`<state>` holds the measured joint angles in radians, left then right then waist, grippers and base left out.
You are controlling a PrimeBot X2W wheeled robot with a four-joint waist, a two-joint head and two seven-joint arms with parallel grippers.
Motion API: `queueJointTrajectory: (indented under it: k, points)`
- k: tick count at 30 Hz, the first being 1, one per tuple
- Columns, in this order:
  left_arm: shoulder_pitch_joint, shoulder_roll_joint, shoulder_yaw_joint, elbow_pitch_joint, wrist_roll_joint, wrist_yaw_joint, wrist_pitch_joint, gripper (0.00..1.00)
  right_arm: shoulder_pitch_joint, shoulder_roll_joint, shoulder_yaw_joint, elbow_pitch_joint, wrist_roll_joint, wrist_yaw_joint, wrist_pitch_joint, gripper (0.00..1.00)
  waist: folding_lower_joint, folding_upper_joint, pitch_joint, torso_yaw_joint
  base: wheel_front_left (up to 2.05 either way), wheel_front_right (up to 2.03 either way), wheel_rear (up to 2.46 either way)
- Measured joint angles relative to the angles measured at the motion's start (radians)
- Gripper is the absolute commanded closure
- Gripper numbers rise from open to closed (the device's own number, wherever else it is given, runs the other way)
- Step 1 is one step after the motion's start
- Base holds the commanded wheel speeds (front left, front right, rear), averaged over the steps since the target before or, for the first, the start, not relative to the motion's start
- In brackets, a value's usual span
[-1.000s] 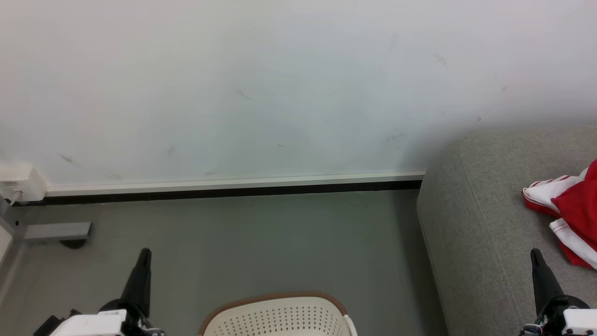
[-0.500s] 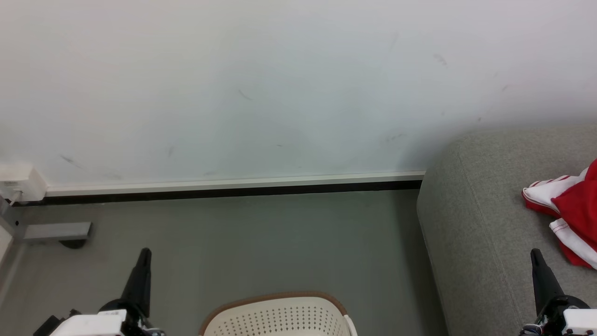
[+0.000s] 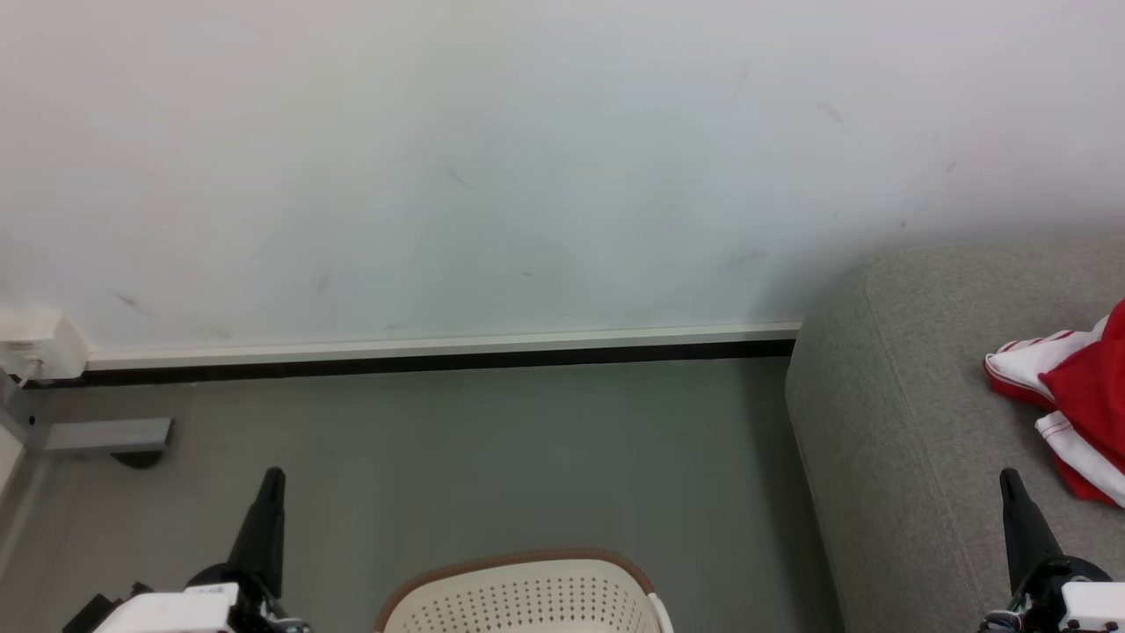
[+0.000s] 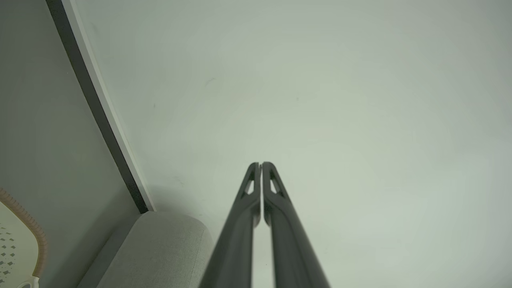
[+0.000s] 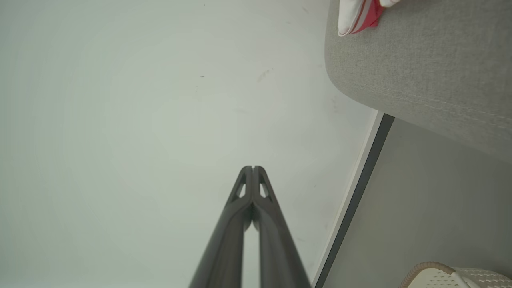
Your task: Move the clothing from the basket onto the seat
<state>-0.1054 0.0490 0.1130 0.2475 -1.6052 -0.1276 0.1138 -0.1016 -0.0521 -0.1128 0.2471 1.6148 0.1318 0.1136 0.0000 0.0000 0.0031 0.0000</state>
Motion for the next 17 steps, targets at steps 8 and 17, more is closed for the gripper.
queueJointTrajectory:
  k: [8,17]
  points:
    - [0.0,0.0,0.0,0.0,0.0,0.0,0.0,1.0,0.0,0.001,0.0,0.0,0.0,0.0,0.0,1.0,0.0,0.0,0.0,0.0,0.0,0.0,0.0]
    - [0.0,0.0,0.0,0.0,0.0,0.0,0.0,1.0,0.0,0.001,-0.001,0.0,0.0,0.0,0.0,1.0,0.0,0.0,0.0,0.0,0.0,0.0,0.0]
